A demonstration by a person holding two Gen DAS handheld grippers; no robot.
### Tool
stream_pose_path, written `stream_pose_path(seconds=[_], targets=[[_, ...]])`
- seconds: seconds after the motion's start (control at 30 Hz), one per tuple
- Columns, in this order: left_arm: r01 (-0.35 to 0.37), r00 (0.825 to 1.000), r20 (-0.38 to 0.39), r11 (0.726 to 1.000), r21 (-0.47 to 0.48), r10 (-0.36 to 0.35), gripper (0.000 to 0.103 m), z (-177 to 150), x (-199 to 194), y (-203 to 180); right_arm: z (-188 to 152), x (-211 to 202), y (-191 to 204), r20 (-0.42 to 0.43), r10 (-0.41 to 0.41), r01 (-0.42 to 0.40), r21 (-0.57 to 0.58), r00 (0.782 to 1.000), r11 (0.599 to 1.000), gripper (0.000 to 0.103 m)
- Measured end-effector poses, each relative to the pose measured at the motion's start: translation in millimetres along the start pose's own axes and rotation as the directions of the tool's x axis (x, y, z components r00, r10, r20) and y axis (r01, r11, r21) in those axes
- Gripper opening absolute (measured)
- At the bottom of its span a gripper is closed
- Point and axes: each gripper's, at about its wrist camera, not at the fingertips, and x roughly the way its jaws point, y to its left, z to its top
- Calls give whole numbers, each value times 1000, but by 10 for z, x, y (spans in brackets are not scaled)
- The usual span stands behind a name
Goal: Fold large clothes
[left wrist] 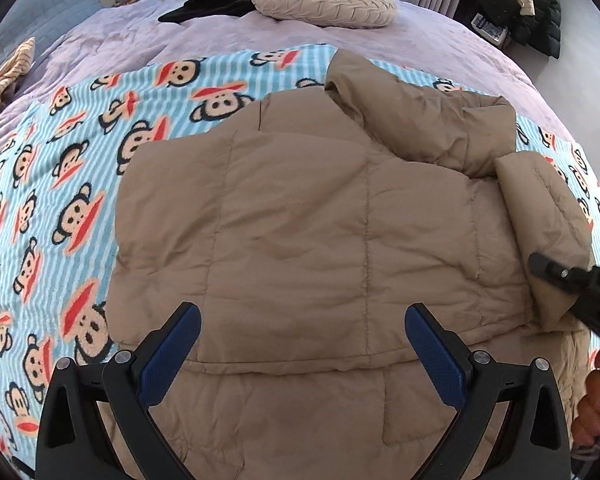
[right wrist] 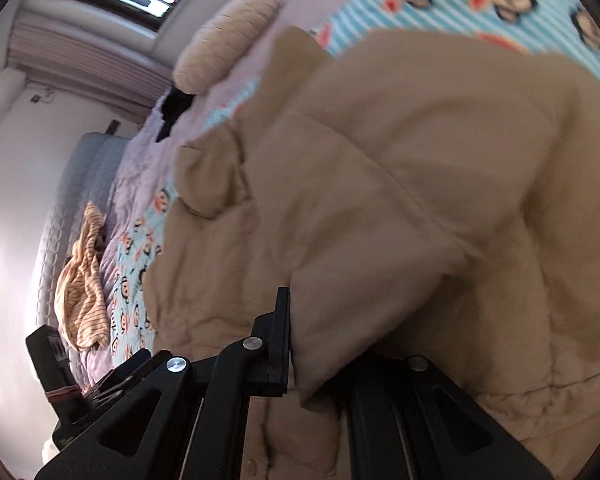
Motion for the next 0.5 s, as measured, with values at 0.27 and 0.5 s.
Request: stream_pose_path(seconds=[0.27,0.5], targets=[[25,1000,-7,1000,16,-25,102,52,27,-80,8,-170,-84,-20,18,-16,112,1000,994,57],[74,997,11,997,35,-75,102,184,-62,-77,136,-664,-272,137,31,-62,230,990,971,70]])
